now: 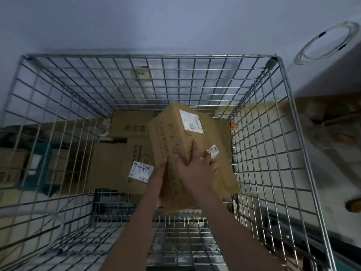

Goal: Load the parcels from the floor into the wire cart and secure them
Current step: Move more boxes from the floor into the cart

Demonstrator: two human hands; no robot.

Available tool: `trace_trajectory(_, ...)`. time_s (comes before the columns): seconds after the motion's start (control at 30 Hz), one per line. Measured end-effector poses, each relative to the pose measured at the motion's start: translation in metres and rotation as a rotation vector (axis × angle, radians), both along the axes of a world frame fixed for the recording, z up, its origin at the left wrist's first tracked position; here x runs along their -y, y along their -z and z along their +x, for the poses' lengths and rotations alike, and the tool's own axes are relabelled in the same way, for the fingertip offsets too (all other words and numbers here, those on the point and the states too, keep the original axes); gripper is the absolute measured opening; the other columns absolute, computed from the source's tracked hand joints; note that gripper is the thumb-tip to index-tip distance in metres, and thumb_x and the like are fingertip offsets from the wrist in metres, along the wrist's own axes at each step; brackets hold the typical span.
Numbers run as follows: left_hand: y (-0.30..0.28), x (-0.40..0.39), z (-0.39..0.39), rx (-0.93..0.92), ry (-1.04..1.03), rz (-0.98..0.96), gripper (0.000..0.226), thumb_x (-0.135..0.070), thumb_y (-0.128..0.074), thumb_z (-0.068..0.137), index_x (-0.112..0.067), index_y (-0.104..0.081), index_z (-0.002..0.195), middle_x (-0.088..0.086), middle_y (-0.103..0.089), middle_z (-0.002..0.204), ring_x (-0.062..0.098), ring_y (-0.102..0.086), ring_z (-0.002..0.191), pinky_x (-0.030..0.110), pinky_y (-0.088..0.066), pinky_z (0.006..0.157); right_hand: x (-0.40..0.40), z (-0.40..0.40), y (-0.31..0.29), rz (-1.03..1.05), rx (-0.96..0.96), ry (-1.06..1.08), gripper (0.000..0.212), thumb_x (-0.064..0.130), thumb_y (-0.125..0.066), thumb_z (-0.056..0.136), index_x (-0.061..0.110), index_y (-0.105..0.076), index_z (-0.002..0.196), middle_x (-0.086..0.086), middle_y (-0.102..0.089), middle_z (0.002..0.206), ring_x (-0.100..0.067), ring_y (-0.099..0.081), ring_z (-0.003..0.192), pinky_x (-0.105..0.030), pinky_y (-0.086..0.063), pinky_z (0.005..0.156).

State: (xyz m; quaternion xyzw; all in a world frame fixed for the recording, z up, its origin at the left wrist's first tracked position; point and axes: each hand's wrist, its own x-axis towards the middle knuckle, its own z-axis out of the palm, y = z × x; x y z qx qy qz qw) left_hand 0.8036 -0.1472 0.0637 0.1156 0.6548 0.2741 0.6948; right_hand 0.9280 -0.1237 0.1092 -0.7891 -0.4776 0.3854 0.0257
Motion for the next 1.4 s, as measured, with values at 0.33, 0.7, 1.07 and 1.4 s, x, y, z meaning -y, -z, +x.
trace_trajectory(0.33, 0.084, 0.056, -0.069, 0.114, -0.347, -0.116, 0.099, -0.08, -0.055, 0.081, -0.005, -0.043, 0.144, 0.006, -0.039, 0.136, 0.028, -0.034, 0.115, 0.055, -0.034, 0.092, 0.019, -0.076, 0.031, 0.157, 0.041, -0.628, 0.063, 0.062, -0.035, 0.095, 0.051, -0.008, 0.151, -0.011, 0.002, 0.165, -0.038, 0.003, 0.15, -0.057, 0.007, 0.119)
trace_trajectory(0.7, 0.047, 0.017, -0.14, -0.661, -0.162, -0.019, 0.111, -0.079, -0.071, 0.062, -0.013, -0.043, 0.146, 0.01, -0.048, 0.147, 0.03, -0.05, 0.128, 0.047, -0.043, 0.108, 0.032, -0.034, 0.081, 0.039, 0.102, -0.093, 0.077, 0.037, -0.061, 0.09, 0.025, -0.018, 0.152, -0.013, -0.01, 0.16, -0.037, -0.028, 0.142, -0.052, -0.029, 0.115)
trace_trajectory(1.07, 0.059, -0.022, -0.181, -0.757, 0.246, 0.013, 0.092, -0.054, -0.079, 0.077, -0.006, -0.041, 0.145, 0.012, -0.056, 0.139, 0.033, -0.056, 0.123, 0.04, -0.047, 0.097, 0.011, -0.038, 0.081, -0.114, -0.541, 0.583, 0.044, 0.012, -0.071, 0.085, 0.021, -0.045, 0.119, 0.001, -0.063, 0.097, -0.026, -0.063, 0.098, -0.046, -0.055, 0.091)
trace_trajectory(1.4, 0.165, 0.037, -0.226, -0.826, 0.281, -0.091, 0.124, -0.101, -0.057, 0.043, -0.025, -0.046, 0.141, 0.008, -0.056, 0.141, 0.038, -0.055, 0.126, 0.057, -0.048, 0.101, 0.001, -0.03, 0.076, -0.168, -0.376, 0.361, 0.05, 0.015, -0.065, 0.092, 0.012, -0.046, 0.138, -0.007, -0.061, 0.118, -0.027, -0.061, 0.101, -0.039, -0.054, 0.086)
